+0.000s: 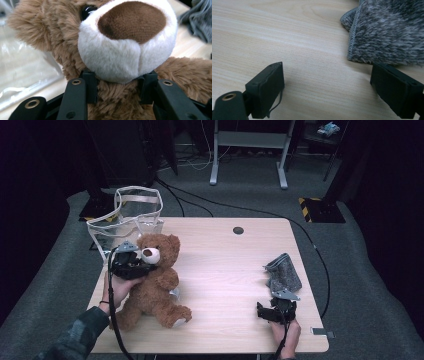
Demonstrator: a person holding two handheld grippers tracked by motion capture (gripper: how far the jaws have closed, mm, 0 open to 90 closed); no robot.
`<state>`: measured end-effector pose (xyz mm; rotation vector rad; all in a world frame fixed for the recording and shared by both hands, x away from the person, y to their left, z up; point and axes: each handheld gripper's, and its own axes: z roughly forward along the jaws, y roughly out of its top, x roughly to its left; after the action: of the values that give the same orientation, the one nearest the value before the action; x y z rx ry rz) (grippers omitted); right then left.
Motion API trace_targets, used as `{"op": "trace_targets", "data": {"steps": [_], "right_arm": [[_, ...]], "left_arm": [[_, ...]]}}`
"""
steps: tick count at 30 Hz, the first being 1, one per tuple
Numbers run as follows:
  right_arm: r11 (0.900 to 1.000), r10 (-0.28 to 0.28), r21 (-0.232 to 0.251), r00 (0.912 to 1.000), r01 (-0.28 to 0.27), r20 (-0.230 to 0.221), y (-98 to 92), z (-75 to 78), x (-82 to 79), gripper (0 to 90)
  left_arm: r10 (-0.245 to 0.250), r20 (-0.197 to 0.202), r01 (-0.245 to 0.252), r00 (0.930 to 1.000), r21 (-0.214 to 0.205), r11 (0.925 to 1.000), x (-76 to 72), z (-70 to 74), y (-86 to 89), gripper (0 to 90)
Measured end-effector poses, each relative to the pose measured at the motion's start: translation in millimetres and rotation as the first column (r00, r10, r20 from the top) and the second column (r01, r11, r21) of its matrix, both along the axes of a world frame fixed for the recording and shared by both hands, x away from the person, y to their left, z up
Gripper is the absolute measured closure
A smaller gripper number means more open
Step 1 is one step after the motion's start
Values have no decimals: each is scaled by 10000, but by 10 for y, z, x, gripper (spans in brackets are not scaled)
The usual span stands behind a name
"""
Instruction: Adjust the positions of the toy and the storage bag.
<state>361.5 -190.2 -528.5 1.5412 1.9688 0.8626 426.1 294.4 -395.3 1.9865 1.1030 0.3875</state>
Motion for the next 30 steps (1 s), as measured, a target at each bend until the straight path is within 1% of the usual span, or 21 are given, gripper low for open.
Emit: {"op": "trace_targets", "data": {"steps": [2, 3, 5, 7, 8, 9, 10, 12, 14, 15, 16, 19, 20, 22, 23, 24, 25, 26, 27, 28, 30], "right_arm": [[10000, 2, -14, 10000, -2, -9, 1, 0, 1, 111], [10000, 2, -19, 10000, -2, -9, 1, 0, 1, 111], [10000, 0, -19, 10000, -1, -10, 1, 0, 1, 110], [10000, -7, -14, 10000, 7, -10, 3, 0, 1, 109], [10000, -6, -20, 10000, 6, -11, 3, 0, 1, 109], [10000, -9, -18, 10000, 9, -9, 3, 0, 0, 109], [10000, -19, -19, 10000, 19, -15, 5, 0, 0, 109], [10000, -22, -19, 10000, 21, -20, 6, 0, -1, 108], [10000, -21, -21, 10000, 21, -18, 6, 0, -1, 108], [10000, -23, -21, 10000, 23, -20, 6, 0, -1, 108], [10000, -24, -20, 10000, 24, -20, 6, 0, -2, 108], [10000, -25, -22, 10000, 25, -20, 7, 0, -2, 108], [10000, -25, -26, 10000, 25, -18, 7, 0, -3, 108], [10000, -26, -24, 10000, 26, -19, 7, 0, -3, 108], [10000, -26, -23, 10000, 26, -18, 7, 0, -3, 108], [10000, -27, -22, 10000, 27, -17, 8, 0, -3, 108], [10000, -25, -26, 10000, 25, -14, 7, 0, -3, 108], [10000, -29, -27, 10000, 29, -15, 8, -1, -3, 107], [10000, -32, -28, 10000, 32, -12, 8, -1, -3, 107], [10000, -31, -29, 10000, 31, -13, 8, -1, -3, 107], [10000, -27, -45, 10000, 27, -9, 8, -1, -4, 107]], "left_arm": [[-32, -389, 35, 9992, 81, 10000, -3, -75, 32, 600], [-10, -439, 16, 9990, 134, 9999, -8, -103, 33, 599], [-129, -722, 153, 9973, 331, 9993, 9, -173, 43, 598], [-83, -810, 108, 9967, 296, 9995, 31, -243, 37, 597], [-48, -924, 72, 9957, 259, 9996, 49, -264, 38, 596], [-31, -937, 56, 9956, 272, 9996, 68, -286, 35, 595], [68, -996, -44, 9950, 239, 9997, 87, -313, 23, 594], [171, -1097, -140, 9938, 290, 9995, 135, -378, 12, 589], [259, -1324, -231, 9909, 227, 9995, 174, -440, 14, 586], [198, -1410, -152, 9898, 339, 9993, 190, -468, 13, 586], [218, -1606, -171, 9868, 301, 9994, 198, -495, 12, 586], [200, -1902, -148, 9816, 291, 9995, 223, -564, 30, 583], [223, -1924, -169, 9811, 297, 9994, 230, -580, 33, 583], [273, -2128, -250, 9767, 134, 9996, 244, -605, 44, 578], [241, -2158, -215, 9761, 145, 9997, 250, -614, 44, 578], [325, -2178, -309, 9755, 109, 9995, 253, -619, 39, 577], [287, -2200, -257, 9751, 163, 9995, 255, -620, 29, 575], [191, -2136, -135, 9767, 279, 9995, 261, -619, 27, 571], [194, -2137, -132, 9767, 307, 9994, 260, -619, 20, 566], [169, -2030, -89, 9790, 407, 9991, 260, -621, 15, 559], [157, -1961, -64, 9805, 482, 9988, 260, -612, 16, 515]]}}
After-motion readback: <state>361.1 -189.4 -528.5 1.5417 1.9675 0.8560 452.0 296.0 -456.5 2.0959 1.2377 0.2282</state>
